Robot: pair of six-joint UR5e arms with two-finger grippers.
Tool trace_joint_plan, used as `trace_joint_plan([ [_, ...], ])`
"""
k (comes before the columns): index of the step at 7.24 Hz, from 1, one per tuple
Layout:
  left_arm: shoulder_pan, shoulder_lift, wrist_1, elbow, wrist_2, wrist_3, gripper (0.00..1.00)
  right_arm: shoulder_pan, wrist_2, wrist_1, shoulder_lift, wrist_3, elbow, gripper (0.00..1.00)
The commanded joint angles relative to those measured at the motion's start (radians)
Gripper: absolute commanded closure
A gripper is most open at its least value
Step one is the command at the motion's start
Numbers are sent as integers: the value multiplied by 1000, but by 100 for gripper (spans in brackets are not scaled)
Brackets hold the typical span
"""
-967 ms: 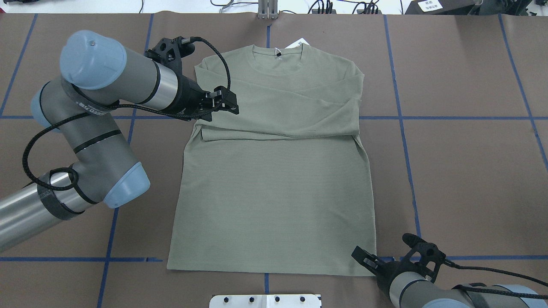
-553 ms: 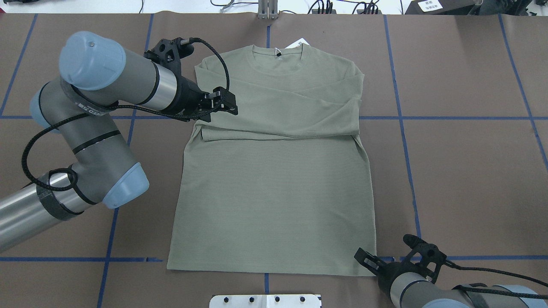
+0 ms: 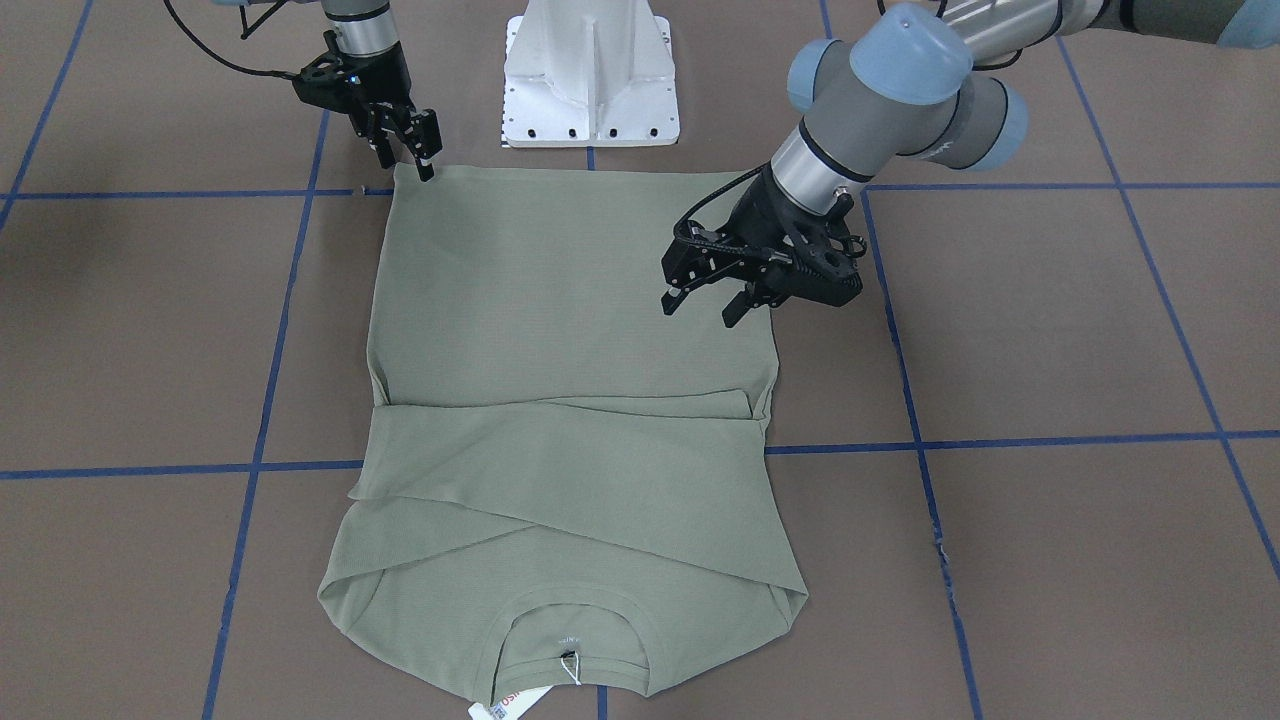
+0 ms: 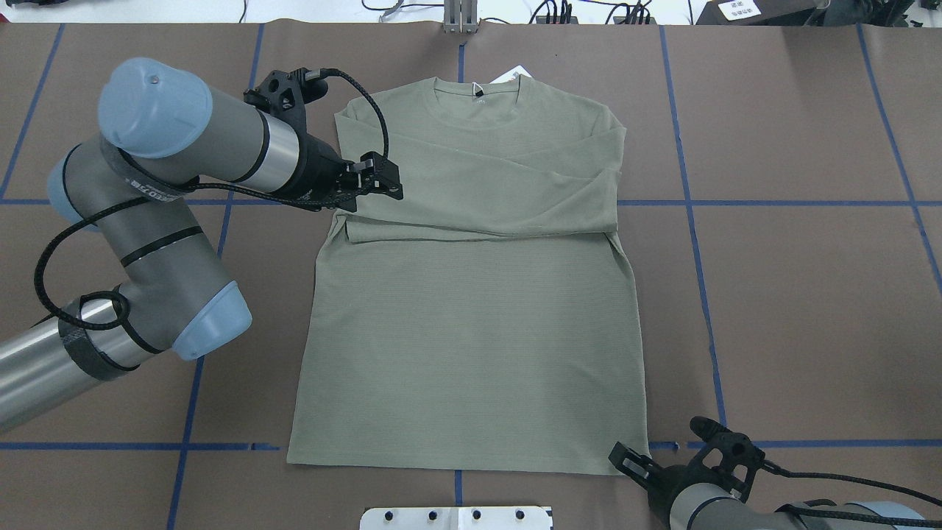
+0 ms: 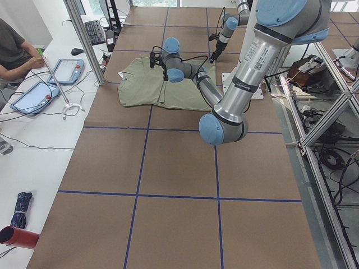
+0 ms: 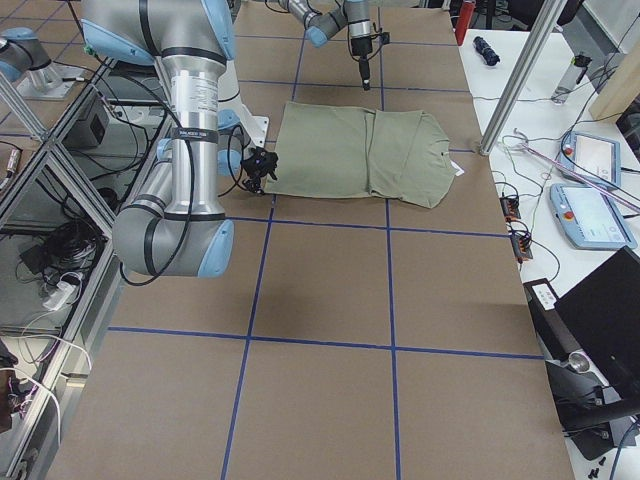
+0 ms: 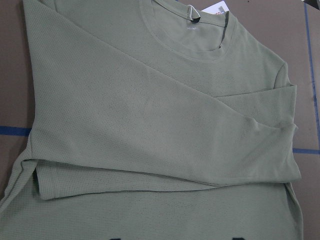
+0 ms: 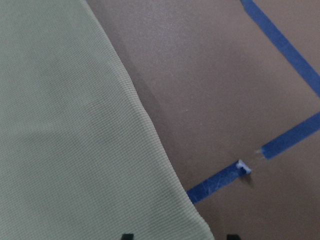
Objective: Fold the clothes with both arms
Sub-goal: 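Move the left gripper down to the hem corner nearest the robot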
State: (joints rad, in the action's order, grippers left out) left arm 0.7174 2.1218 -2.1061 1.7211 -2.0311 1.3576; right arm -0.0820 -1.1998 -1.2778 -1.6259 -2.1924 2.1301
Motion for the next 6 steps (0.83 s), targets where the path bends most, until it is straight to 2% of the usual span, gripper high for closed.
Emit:
trace_joint_plan([
  [1, -1, -2, 0, 0, 0, 0, 21, -1, 0, -2, -2, -1, 1, 95],
  [2, -1, -3, 0, -2, -1, 0, 21, -1, -3, -2, -3, -1, 2, 100],
  [4, -3, -34, 5, 11, -6, 26, 21, 1, -27, -2, -5, -1, 36, 100],
  [5, -22, -67, 14, 41, 2, 154, 21, 2, -30, -2, -24, -1, 75, 100],
  [6, -94, -142, 32, 142, 24, 234, 21, 2, -30, -2, -26, -1, 86, 100],
])
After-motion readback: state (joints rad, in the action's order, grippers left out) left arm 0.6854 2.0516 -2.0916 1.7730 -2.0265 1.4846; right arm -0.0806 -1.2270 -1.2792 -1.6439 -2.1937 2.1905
